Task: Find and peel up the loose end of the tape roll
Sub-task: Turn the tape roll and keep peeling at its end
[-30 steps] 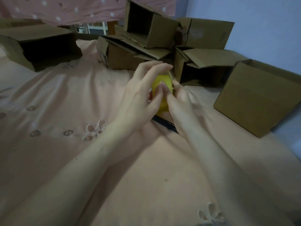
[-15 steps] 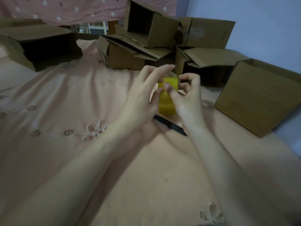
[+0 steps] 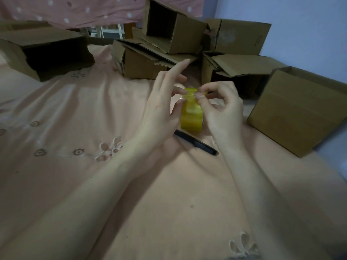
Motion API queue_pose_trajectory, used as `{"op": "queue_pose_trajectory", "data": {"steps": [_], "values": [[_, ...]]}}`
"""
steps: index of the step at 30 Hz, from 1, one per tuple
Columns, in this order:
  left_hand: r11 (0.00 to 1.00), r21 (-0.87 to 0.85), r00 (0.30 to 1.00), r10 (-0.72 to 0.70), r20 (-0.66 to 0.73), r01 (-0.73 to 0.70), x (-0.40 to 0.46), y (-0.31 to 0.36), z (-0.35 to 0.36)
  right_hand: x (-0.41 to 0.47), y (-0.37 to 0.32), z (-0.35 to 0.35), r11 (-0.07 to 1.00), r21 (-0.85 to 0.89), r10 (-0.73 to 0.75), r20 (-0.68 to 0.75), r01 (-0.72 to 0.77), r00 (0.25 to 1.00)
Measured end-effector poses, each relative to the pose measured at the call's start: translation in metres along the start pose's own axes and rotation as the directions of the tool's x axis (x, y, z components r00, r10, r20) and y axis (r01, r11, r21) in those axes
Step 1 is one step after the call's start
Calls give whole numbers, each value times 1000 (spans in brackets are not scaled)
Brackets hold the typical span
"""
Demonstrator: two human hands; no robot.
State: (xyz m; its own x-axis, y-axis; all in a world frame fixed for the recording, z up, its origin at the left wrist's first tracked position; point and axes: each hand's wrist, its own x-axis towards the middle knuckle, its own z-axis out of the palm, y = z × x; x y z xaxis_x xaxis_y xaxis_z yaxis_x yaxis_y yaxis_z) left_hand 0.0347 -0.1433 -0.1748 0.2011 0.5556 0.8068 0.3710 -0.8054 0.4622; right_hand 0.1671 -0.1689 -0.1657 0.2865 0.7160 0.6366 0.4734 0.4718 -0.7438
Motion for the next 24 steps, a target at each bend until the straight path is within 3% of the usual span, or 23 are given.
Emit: {"op": "queue_pose_trajectory", "data": {"steps": [6, 18, 24], "values": [[976, -143, 985, -171, -34, 165, 0, -4, 0, 2, 3, -1, 1000, 9, 21, 4, -21, 1000], [979, 9, 979, -206, -14, 206, -2, -5, 3, 3, 4, -7, 1000, -10, -25, 14, 25, 1000], [968, -25, 968, -251, 18, 251, 0, -5, 2, 1, 0, -7, 999, 33, 21, 42, -22, 999]]}}
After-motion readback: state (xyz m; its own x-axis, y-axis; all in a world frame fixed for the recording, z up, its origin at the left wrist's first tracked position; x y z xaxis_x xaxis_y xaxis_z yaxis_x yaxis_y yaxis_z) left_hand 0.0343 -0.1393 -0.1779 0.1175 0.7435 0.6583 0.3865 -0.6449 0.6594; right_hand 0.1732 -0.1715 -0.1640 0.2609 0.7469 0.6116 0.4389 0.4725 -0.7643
